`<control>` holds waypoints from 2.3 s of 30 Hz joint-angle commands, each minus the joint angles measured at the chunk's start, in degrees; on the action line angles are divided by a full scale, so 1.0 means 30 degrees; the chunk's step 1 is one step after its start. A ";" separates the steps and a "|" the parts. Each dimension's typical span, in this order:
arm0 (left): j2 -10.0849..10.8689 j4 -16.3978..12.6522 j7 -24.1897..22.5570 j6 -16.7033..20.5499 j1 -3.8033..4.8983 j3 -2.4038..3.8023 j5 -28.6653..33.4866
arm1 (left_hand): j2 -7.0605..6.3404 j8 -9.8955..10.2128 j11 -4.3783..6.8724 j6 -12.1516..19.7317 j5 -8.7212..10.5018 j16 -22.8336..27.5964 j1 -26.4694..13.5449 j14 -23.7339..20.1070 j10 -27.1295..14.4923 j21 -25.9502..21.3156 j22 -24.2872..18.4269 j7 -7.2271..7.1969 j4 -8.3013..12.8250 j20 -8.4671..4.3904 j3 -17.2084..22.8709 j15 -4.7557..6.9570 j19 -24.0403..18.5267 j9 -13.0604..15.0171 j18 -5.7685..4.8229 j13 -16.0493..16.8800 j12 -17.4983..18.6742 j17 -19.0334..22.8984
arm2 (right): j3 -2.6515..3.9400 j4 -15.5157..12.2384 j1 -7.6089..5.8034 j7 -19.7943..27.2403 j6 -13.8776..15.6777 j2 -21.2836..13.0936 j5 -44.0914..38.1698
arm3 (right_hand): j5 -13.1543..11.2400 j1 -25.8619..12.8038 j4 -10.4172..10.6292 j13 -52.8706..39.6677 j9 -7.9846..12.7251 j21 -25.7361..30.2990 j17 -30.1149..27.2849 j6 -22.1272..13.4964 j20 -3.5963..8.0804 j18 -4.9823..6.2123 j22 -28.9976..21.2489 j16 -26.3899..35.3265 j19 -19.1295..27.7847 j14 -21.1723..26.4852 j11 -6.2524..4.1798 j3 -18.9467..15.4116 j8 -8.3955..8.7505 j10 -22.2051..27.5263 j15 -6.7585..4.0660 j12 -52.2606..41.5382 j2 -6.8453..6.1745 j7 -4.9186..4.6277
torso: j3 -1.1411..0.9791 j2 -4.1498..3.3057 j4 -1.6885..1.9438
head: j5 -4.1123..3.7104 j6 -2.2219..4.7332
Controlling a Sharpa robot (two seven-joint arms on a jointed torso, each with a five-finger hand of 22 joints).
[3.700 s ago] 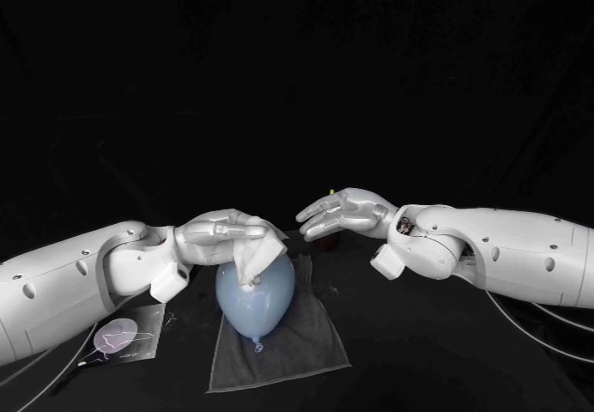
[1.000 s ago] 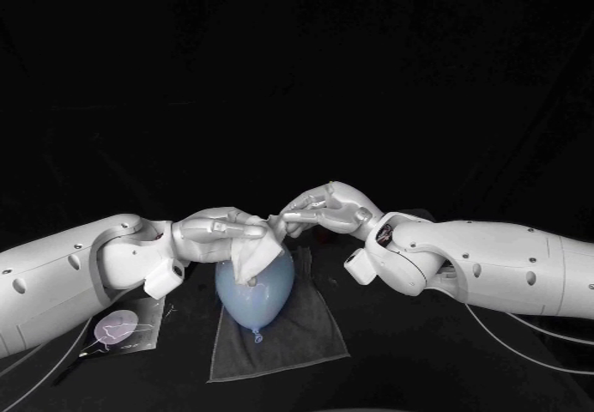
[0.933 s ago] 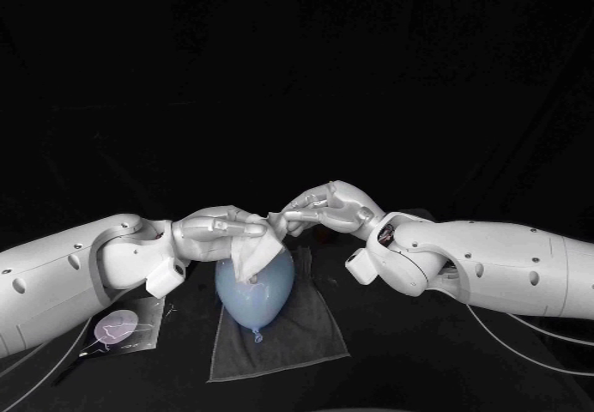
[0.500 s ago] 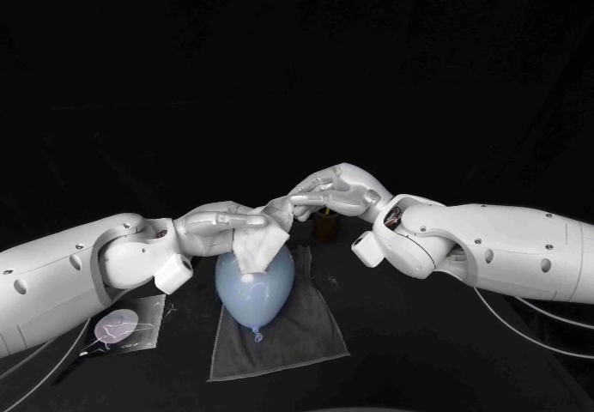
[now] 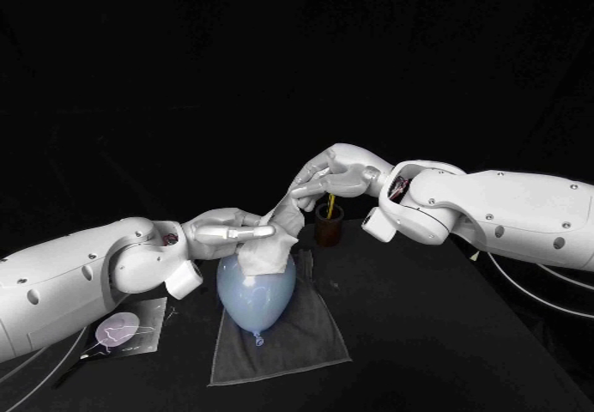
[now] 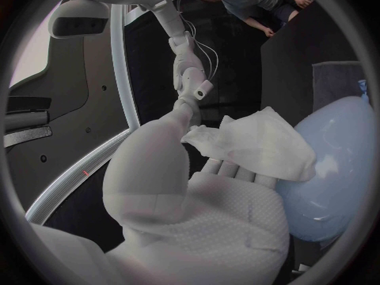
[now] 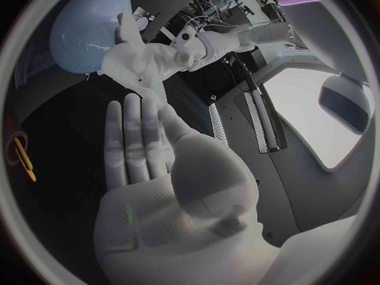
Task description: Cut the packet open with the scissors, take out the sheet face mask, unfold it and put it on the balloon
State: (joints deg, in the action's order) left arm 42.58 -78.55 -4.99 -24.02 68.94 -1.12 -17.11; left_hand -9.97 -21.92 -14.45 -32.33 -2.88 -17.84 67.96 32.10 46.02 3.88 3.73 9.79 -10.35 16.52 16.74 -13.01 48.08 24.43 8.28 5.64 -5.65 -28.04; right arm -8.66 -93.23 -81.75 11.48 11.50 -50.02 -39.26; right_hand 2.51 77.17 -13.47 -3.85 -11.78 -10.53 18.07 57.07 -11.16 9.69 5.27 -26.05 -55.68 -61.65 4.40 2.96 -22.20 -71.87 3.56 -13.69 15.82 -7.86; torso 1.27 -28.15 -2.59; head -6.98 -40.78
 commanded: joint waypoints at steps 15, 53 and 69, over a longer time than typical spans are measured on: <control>-0.0012 -0.0221 -0.2124 0.6817 0.0459 0.0025 -0.4954 | 0.1298 -0.2015 -0.0234 0.1743 0.0016 -0.1322 0.3968 -0.3077 -0.2579 -0.0331 -0.0264 0.2458 -0.2088 0.0055 -0.5603 -0.0415 -0.5442 0.0185 -0.1475 0.0042 -0.1951 0.0382 | 0.0050 -0.0487 -0.1420 -0.3494 -0.4430 -0.0157 -0.2923 | 0.0095 -0.0925 -0.1073 -0.0054 -0.0623 -0.0254 0.0266 0.0466 0.0075 0.0301 0.0072 0.0514 -0.0205 -0.0500 -0.0083 0.1103 -0.0632 -0.0488 -0.0101 0.0421 -0.0062 0.0195 | 0.0031 0.0207 -0.0001 | 0.0151 0.0347; -0.1156 -0.0647 -0.4710 1.0599 0.0704 0.0189 -0.4199 | 0.1634 -0.3943 0.0347 -0.0268 0.0029 -0.3354 0.6043 -0.0766 -0.1077 0.0940 0.0217 0.2055 -0.2047 0.0014 -0.6812 0.0259 -0.1306 -0.1277 -0.0429 -0.0133 -0.5221 0.2025 | 0.0507 0.1799 -0.3042 -0.4665 -0.5062 0.0685 -0.0219 | 0.0096 -0.2192 -0.1008 -0.0111 -0.0795 -0.0589 0.0948 0.0650 0.0173 0.0281 0.0209 0.1437 -0.0278 -0.1130 -0.0127 0.4435 -0.0663 -0.1090 -0.0170 0.1024 -0.1263 0.0209 | 0.0087 0.0263 -0.0025 | 0.0270 0.1139; -0.2407 -0.0343 -0.4130 1.1637 0.1158 0.0240 -0.4351 | 0.1534 -0.3247 0.0371 -0.1333 0.0034 -0.3129 0.6027 -0.0038 -0.0416 0.0676 0.0116 0.2137 -0.2036 0.0025 -0.6928 0.0323 -0.1376 -0.2285 -0.0529 -0.0504 -0.5257 0.2939 | 0.0507 0.2552 -0.3311 -0.5411 -0.5744 0.1462 -0.0698 | 0.0094 -0.3031 -0.0888 -0.0169 -0.0982 -0.0826 0.1403 0.0725 0.0201 0.0275 0.0328 0.1871 -0.0261 -0.1413 -0.0151 0.6626 -0.0787 -0.1356 -0.0197 0.1216 -0.2105 0.0226 | 0.0077 0.0245 -0.0012 | 0.0377 0.1262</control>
State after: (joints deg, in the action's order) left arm 35.71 -79.74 -17.34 8.46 72.20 -0.49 -30.76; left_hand -5.87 -31.91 -13.48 -35.77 -2.88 -26.87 85.66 31.44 44.31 5.72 3.95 10.05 -16.62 16.60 -4.52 -12.18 43.47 17.76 6.25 4.07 -21.05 -19.36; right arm -7.19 -85.78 -91.59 -3.63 -4.50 -45.86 -40.54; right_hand 2.64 68.42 -15.89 -4.31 -11.80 -12.75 22.25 58.05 -10.67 10.13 6.16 -20.63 -56.17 -65.42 4.07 22.50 -24.40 -75.49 2.85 -10.27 9.32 -7.86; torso 1.55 -27.39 -2.66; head -5.92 -37.00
